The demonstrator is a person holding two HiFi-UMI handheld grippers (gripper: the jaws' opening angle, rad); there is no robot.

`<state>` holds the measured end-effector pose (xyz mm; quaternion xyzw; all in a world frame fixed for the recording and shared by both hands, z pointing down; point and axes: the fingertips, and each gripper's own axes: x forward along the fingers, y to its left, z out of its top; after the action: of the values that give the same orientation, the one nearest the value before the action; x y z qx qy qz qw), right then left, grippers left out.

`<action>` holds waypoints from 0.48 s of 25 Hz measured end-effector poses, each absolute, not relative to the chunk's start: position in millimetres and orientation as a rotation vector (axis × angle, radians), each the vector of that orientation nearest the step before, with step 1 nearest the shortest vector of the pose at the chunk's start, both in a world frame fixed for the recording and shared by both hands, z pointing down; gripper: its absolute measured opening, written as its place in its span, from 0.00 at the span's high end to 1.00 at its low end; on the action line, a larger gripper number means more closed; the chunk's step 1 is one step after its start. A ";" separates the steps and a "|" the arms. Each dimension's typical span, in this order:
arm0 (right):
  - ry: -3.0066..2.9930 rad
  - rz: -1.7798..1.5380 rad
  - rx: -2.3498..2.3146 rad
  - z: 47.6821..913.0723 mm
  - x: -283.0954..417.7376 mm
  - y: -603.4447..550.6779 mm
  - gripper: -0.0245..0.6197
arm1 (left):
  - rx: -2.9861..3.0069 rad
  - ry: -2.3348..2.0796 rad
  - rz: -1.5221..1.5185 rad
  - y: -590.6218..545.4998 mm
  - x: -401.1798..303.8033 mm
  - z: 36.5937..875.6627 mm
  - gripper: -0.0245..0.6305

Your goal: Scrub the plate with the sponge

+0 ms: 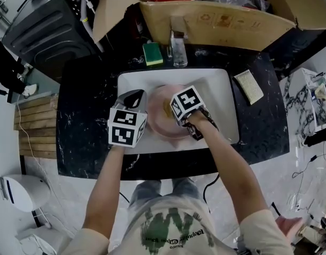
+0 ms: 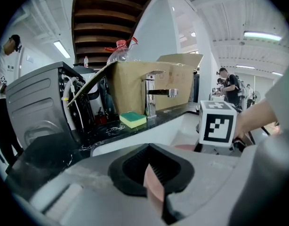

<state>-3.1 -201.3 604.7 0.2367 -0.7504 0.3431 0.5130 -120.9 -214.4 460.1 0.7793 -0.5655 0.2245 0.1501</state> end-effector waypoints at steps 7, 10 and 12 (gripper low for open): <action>-1.796 0.811 0.539 606.0 11.3 -204.8 0.86 | 2.223 -1.643 0.655 -212.4 -112.6 462.0 0.96; -1.791 0.801 0.523 606.4 18.2 -206.8 0.86 | 2.217 -1.652 0.659 -212.6 -109.5 462.9 0.96; -1.785 0.790 0.512 606.3 23.1 -208.0 0.86 | 2.210 -1.659 0.661 -212.6 -107.8 463.8 0.96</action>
<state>23.1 -208.0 606.3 0.2148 -0.7487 0.3314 0.5324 -107.8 -212.6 463.8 0.7691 -0.5772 0.2301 0.1496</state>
